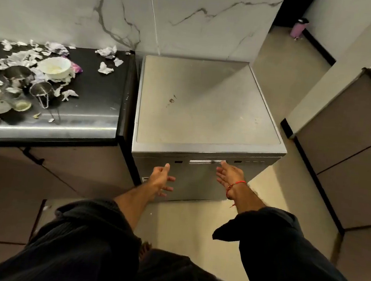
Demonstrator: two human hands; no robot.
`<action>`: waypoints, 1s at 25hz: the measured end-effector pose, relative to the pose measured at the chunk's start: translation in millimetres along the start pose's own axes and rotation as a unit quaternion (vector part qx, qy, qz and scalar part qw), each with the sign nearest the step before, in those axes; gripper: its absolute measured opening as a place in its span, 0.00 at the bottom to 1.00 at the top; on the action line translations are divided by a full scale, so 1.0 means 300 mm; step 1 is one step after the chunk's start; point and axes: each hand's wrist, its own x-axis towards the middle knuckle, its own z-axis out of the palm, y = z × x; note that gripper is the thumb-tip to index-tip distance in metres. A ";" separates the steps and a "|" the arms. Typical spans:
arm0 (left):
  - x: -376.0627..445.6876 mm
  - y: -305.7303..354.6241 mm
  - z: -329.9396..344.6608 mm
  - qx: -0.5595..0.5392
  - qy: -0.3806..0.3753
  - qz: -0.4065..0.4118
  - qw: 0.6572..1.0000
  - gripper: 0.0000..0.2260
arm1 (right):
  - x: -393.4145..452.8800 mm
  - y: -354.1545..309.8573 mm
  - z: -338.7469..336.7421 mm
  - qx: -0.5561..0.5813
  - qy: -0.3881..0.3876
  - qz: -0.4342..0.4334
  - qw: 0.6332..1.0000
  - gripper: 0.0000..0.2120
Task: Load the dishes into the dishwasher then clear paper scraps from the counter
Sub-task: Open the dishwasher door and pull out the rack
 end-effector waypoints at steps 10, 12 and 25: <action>0.144 0.089 0.294 -0.348 -0.023 -0.120 0.929 0.34 | 0.168 -0.032 -0.003 0.213 -0.021 0.113 0.970 0.31; 0.176 0.098 0.364 -0.412 -0.020 -0.108 0.905 0.38 | 0.201 -0.030 0.003 0.261 -0.050 0.120 0.957 0.23; 0.204 0.130 0.485 -0.418 0.049 -0.078 0.904 0.38 | 0.264 -0.023 -0.023 0.257 -0.072 0.098 0.959 0.15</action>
